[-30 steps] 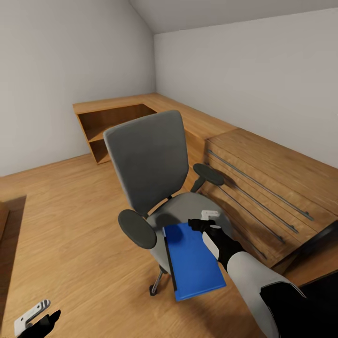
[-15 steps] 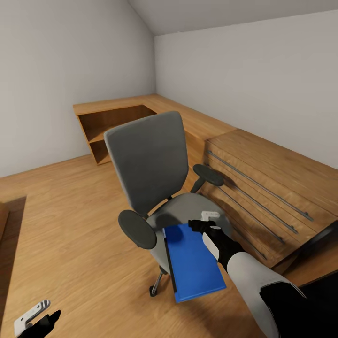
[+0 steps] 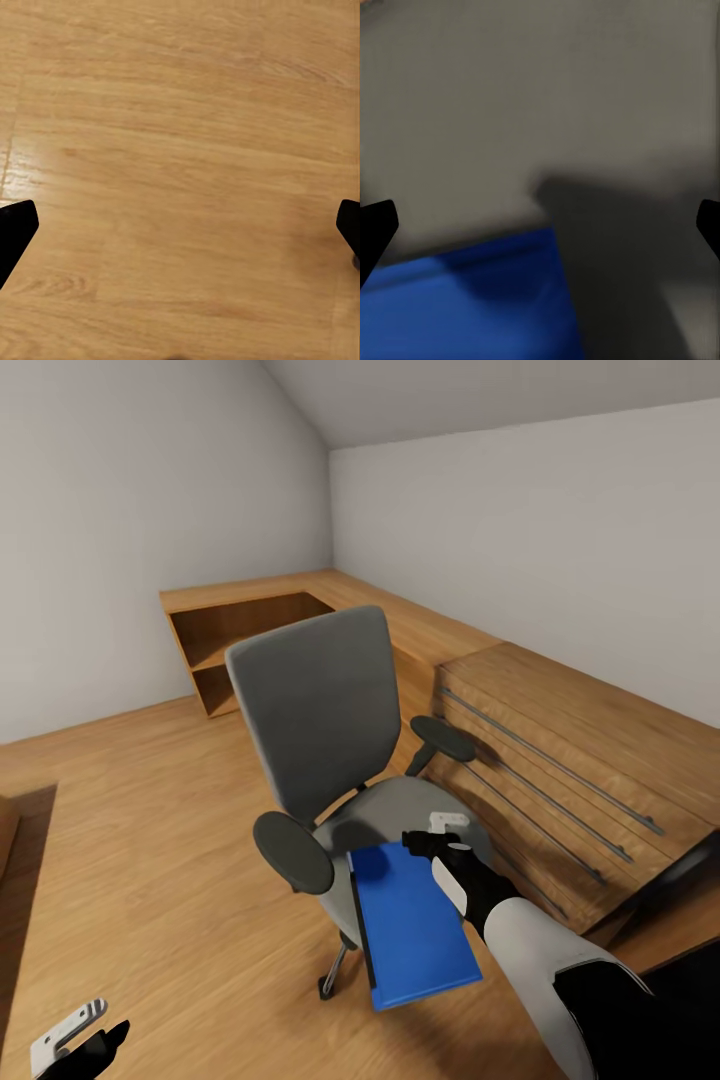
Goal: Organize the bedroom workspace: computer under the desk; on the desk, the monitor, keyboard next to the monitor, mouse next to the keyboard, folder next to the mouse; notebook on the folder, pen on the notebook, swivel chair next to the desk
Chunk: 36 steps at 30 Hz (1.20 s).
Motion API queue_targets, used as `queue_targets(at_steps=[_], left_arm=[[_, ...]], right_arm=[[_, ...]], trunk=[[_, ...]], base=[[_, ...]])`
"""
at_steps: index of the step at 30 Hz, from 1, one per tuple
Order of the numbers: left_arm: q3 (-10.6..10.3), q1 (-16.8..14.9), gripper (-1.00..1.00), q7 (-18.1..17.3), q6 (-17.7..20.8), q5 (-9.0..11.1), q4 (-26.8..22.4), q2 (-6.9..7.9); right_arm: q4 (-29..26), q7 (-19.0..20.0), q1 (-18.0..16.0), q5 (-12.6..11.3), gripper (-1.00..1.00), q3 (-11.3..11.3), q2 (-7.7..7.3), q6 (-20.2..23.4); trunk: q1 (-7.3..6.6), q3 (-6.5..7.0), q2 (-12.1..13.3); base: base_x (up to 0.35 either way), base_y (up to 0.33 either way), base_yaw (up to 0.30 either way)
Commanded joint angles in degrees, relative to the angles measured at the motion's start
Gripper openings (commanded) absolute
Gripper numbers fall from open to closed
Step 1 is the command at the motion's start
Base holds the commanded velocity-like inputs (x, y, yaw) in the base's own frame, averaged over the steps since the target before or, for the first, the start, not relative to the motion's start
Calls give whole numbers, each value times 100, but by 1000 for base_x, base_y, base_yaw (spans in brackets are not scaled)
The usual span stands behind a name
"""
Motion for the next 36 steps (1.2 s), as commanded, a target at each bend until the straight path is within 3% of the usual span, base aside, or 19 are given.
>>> queue_targets(at_steps=[1, 18, 22, 23, 29, 36], left_arm=[[-1, -1, 100, 38, 26, 60, -10, 1], [-3, -1, 100, 45, 26, 60, -10, -13], [-5, -1, 100, 47, 26, 60, -10, -14], [-4, -1, 100, 47, 26, 60, -10, -14], [-6, -1, 100, 49, 28, 64, -7, -14], [-16, -1, 100, 49, 34, 73, -2, -21]], right_arm=[[-10, -43, -2, -53, 100, 49, -4, 30], [-262, -46, 0, -66, 100, 57, 11, 66], [-808, -48, 26, -65, 100, 54, 4, 399], [-1358, -48, 135, -61, 100, 51, -7, 750], [-2635, -123, 719, -56, 100, 46, -13, 1442], [-2980, -267, 880, -88, 100, 57, 22, 1645]], trunk=[[0, 5, -2], [0, 157, -2], [0, 193, -2], [0, 202, -2], [0, 229, -2], [0, 231, -2]], base=[[0, 0, 0], [0, 0, 0], [0, 0, 0], [0, 0, 0], [0, 0, 0], [0, 0, 0]])
